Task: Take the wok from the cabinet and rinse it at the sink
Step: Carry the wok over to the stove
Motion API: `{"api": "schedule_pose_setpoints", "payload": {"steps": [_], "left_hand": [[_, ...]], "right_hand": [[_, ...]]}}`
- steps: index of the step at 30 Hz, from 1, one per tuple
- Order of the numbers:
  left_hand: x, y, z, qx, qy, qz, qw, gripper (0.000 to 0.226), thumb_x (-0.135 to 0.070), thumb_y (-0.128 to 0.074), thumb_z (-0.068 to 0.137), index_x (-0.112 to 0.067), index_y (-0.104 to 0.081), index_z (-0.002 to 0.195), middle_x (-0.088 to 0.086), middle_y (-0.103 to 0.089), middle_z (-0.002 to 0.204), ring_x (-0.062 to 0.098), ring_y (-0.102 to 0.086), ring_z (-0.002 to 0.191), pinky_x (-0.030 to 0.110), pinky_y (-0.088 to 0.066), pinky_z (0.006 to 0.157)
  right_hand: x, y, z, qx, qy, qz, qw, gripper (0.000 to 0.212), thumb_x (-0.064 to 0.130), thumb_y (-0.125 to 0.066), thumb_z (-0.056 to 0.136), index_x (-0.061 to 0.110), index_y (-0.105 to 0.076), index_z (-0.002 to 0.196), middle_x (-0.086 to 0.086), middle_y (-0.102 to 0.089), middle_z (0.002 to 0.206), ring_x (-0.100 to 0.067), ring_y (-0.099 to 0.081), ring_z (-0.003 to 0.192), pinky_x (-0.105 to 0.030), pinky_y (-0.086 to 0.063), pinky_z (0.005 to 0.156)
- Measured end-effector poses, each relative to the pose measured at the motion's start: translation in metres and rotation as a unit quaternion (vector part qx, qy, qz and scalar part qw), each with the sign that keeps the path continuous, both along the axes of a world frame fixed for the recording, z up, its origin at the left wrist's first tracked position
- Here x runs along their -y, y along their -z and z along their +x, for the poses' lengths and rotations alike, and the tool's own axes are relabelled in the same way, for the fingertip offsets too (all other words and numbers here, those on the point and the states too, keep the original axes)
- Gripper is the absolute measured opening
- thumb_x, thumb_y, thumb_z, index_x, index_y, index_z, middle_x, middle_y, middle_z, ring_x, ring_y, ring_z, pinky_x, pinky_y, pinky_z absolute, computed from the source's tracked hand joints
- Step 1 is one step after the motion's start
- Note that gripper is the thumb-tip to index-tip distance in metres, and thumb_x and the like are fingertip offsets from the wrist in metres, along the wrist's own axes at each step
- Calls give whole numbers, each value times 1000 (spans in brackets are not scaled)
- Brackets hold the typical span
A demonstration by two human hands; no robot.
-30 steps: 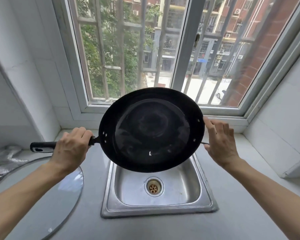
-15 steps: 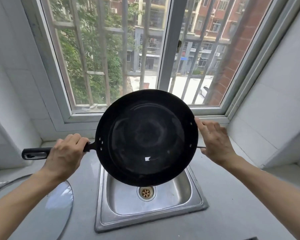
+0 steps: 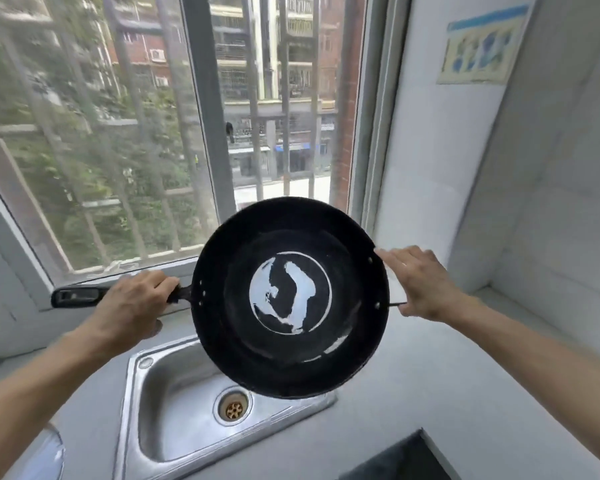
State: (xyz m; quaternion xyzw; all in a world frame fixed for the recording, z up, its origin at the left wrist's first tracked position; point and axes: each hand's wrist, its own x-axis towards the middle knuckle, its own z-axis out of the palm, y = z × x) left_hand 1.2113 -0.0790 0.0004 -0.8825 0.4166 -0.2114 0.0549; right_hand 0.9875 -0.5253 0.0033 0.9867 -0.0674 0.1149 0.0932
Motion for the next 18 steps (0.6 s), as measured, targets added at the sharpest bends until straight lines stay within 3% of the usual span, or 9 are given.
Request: {"api": "schedule_pose_setpoints", "payload": {"steps": [3,6,11,14,18], "left_hand": [[55,0,-30,-7,47,4,999,39,0,-75,65,-13,-60,98,6,-58,78,31,-58,68,42,-47,60],[110,5,-55,-14,111,-15,994,20,-11,-69,80,-15,-60,97,5,-60,79,30,-60,70,44,-49,62],[199,23,-86,-41,216,1,975,27,-16,-76,78,-17,-55,96,2,-58,78,27,-60,68,41,-50,59],[255,29,-107,-60,296,6,953,28,-16,-76,78,-18,-56,96,0,-57,78,23,-58,65,37,-46,58],[330,45,-138,-93,428,18,899,23,-24,-70,84,-23,-55,101,-7,-51,87,18,-54,70,37,-47,61]], "right_hand": [[42,10,-51,-22,42,6,999,121,33,-87,48,24,-26,151,4,-50,132,-24,-45,117,-36,-36,93],[79,20,-111,-42,72,22,996,119,32,-85,47,24,-27,151,1,-53,128,-25,-47,115,-36,-37,92],[107,21,-220,-94,159,7,983,117,40,-79,49,27,-22,151,6,-53,123,-22,-49,111,-35,-39,87],[107,21,-288,-111,223,17,968,117,40,-78,50,26,-21,152,6,-51,134,-23,-47,114,-36,-38,93],[77,20,-384,-120,341,35,932,119,39,-79,53,27,-15,153,8,-44,141,-20,-40,120,-33,-32,99]]}}
